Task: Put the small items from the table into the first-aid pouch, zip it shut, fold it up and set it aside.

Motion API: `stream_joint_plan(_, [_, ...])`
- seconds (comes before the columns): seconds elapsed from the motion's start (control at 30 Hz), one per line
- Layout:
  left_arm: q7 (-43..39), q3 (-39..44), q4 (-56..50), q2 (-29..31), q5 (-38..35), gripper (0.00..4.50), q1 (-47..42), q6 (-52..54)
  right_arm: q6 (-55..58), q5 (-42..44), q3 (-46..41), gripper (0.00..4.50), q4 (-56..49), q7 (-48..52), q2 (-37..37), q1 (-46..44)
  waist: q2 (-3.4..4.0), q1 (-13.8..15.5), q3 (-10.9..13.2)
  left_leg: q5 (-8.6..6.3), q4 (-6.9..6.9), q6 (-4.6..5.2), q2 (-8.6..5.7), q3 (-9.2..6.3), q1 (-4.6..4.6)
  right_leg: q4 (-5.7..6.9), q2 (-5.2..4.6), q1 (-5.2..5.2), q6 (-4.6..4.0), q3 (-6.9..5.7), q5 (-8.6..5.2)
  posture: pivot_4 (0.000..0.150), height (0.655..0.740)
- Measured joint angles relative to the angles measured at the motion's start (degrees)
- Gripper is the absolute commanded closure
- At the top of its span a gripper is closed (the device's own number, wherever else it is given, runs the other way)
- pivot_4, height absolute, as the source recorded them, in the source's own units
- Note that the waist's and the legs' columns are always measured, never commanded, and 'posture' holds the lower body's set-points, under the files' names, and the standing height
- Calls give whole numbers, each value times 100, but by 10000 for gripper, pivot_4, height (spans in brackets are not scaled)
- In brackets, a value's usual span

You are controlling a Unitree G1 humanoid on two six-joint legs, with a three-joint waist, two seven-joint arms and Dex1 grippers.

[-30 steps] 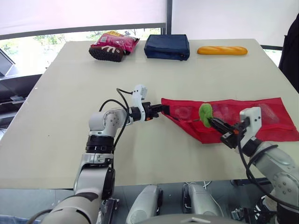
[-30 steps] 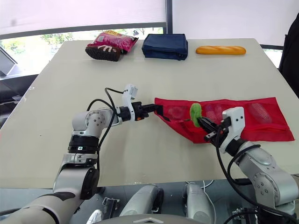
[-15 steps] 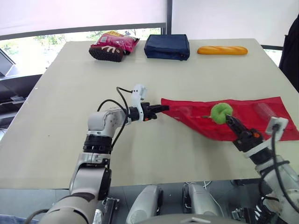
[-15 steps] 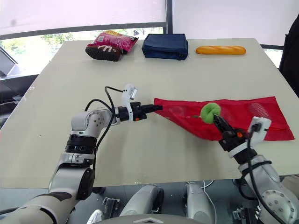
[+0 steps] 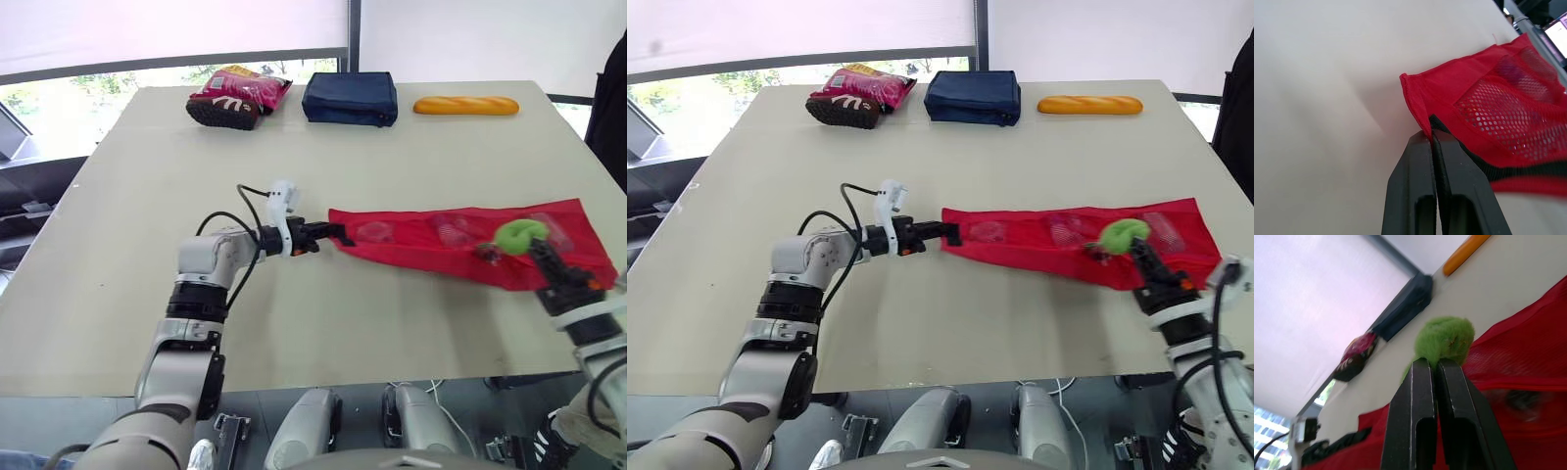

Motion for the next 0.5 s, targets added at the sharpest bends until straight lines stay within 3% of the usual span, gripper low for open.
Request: stream_joint_plan(0.5, [-841, -255, 25, 505, 178, 45000, -26, -193, -687, -268, -687, 44717, 1144, -396, -519, -111, 3, 8, 0, 0, -3, 2, 1, 6, 0, 0, -1, 0, -1, 5, 0, 1500, 7390])
